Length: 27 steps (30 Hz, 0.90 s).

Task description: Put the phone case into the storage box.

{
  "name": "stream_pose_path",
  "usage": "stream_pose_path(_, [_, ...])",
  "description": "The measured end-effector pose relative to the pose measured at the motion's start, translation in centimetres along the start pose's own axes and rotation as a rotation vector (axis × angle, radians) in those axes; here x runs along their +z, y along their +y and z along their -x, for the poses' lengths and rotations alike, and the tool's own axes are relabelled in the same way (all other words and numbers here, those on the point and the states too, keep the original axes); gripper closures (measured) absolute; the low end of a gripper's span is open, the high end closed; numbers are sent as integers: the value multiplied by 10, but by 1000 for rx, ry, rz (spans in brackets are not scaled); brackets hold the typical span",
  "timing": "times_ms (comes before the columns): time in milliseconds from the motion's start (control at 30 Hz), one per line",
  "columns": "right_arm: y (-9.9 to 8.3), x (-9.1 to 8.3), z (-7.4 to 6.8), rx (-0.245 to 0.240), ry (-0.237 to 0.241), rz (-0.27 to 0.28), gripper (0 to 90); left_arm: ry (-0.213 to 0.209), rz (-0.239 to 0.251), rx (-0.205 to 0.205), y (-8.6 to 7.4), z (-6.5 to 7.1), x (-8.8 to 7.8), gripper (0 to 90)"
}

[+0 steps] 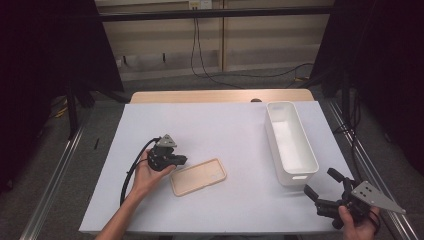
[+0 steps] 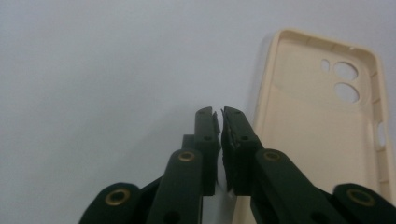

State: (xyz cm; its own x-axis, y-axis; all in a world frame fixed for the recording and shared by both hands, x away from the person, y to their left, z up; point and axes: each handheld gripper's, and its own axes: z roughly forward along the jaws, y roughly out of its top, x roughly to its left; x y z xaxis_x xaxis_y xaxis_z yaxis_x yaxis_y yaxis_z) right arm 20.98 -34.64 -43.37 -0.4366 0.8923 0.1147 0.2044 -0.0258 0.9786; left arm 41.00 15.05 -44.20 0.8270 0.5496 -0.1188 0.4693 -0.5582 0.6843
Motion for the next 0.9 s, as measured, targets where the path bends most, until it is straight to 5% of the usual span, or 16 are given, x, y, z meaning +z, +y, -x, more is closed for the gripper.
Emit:
stream_pose_path(400, [0, -1, 0, -1, -1, 2, 1, 36, 63, -13, -3, -2, -8, 462])
stream_pose_path(500, [0, -1, 0, -3, 3, 1, 2, 95, 80, -1, 0, -1, -12, 284])
stream_pose_path(767, [1, -1, 0, -2, 2, 3, 2, 65, 147, -2, 4, 2, -12, 103])
stream_pose_path(900, [0, -1, 0, -5, 3, 1, 2, 78, 157, 18, 8, 7, -6, 99])
